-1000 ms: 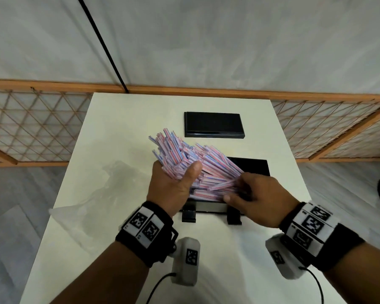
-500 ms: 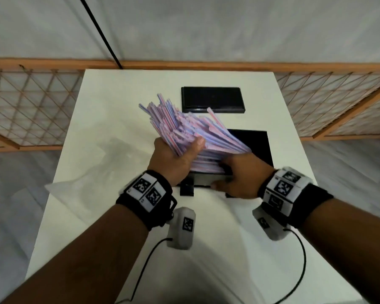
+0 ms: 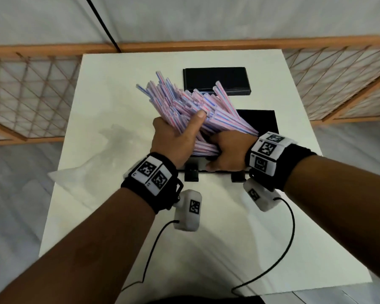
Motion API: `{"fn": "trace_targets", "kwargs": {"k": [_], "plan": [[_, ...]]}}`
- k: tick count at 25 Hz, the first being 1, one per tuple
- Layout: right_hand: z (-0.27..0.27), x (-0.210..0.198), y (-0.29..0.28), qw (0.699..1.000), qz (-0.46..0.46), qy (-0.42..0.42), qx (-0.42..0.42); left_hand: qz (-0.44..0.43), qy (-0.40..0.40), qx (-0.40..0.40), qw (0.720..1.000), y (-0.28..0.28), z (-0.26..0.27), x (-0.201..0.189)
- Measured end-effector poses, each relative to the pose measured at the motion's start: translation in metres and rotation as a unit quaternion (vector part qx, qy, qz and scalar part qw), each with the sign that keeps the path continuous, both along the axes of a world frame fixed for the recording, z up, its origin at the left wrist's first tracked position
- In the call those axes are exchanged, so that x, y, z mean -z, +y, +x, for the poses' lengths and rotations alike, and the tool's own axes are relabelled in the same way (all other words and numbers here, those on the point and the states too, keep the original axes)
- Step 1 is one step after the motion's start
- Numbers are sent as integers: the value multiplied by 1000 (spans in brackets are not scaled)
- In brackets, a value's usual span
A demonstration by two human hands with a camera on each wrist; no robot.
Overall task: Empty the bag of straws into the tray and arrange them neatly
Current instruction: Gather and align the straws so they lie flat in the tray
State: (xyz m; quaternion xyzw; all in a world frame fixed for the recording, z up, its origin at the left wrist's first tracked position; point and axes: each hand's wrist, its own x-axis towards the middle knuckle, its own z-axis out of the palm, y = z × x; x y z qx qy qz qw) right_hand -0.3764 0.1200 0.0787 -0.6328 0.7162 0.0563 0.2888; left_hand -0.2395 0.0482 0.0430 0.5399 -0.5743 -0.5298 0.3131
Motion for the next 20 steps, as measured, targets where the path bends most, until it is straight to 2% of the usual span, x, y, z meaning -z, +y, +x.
{"fn": "trace_targets", "kwargs": {"k": [4, 9, 12, 14, 16, 18, 20], "plan": [[0, 2, -4, 1000, 29, -5, 7, -13, 11, -8, 1000, 0, 1, 3], [-3, -1, -6, 998, 6, -61, 32, -22, -9, -1, 1000, -5, 3, 1], [0, 4, -4, 999, -18, -16, 31, -25, -3, 9, 1000, -3, 4, -4], [-1, 6, -5, 999, -24, 6, 25, -27, 37, -15, 999, -6, 4, -10], [-1, 5, -5, 999, -20, -13, 21, -15, 64, -66, 996, -5, 5, -17], [-2, 6, -4, 999, -32, -27, 16, -15, 45, -85, 995, -3, 3, -16], [0, 5, 0, 999, -47, -16, 16, -23, 6, -65, 998, 0, 4, -15]]}}
